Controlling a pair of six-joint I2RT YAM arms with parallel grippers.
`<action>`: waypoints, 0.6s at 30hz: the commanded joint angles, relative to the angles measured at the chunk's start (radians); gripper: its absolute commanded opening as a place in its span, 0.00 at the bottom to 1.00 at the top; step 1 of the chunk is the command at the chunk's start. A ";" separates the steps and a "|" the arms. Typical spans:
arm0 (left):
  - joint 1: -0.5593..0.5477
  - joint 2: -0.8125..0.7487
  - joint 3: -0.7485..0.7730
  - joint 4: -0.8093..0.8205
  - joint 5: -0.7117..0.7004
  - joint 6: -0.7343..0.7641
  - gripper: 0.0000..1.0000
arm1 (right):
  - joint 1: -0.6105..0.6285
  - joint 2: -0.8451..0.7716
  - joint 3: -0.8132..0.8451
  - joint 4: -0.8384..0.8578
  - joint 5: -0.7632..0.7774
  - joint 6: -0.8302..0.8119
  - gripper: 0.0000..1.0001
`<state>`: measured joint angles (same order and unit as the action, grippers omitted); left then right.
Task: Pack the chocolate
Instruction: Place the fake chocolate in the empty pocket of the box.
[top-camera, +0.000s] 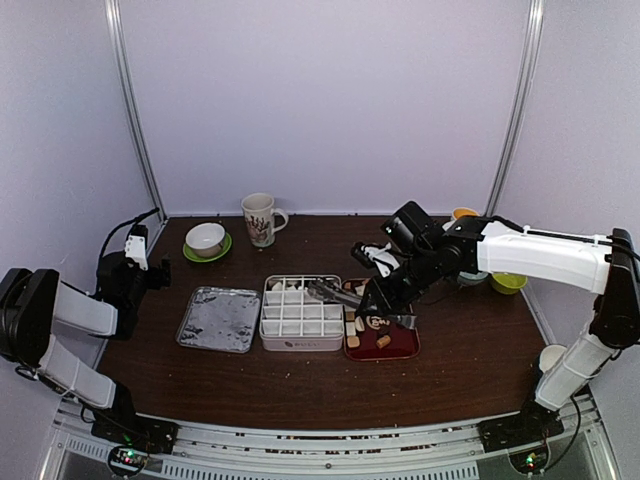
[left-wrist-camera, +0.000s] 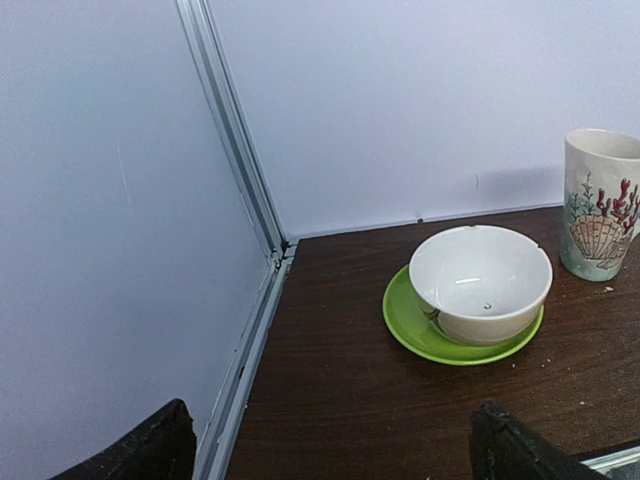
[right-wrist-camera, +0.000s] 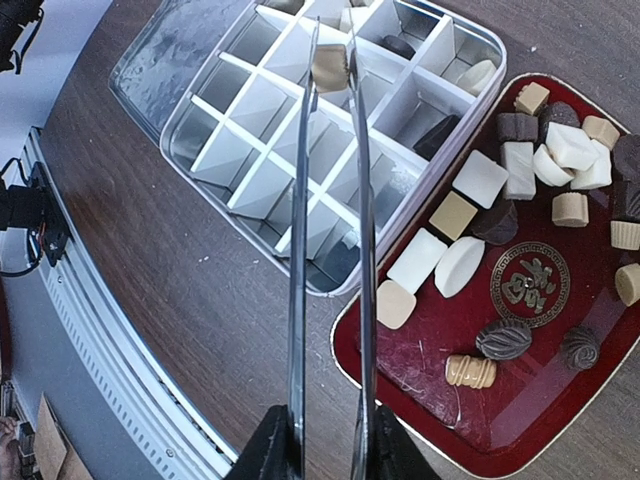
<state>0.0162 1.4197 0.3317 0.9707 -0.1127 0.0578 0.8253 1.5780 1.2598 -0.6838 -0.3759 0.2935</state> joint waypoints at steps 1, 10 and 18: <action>0.008 0.005 -0.005 0.049 0.007 -0.008 0.98 | 0.007 0.008 0.029 0.015 0.028 -0.008 0.28; 0.007 0.005 -0.004 0.048 0.007 -0.007 0.98 | 0.007 0.014 0.031 0.014 0.031 -0.008 0.31; 0.008 0.005 -0.005 0.049 0.007 -0.008 0.98 | 0.007 -0.005 0.026 0.009 0.044 -0.008 0.32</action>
<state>0.0162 1.4197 0.3317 0.9707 -0.1123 0.0574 0.8253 1.5932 1.2598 -0.6834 -0.3599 0.2924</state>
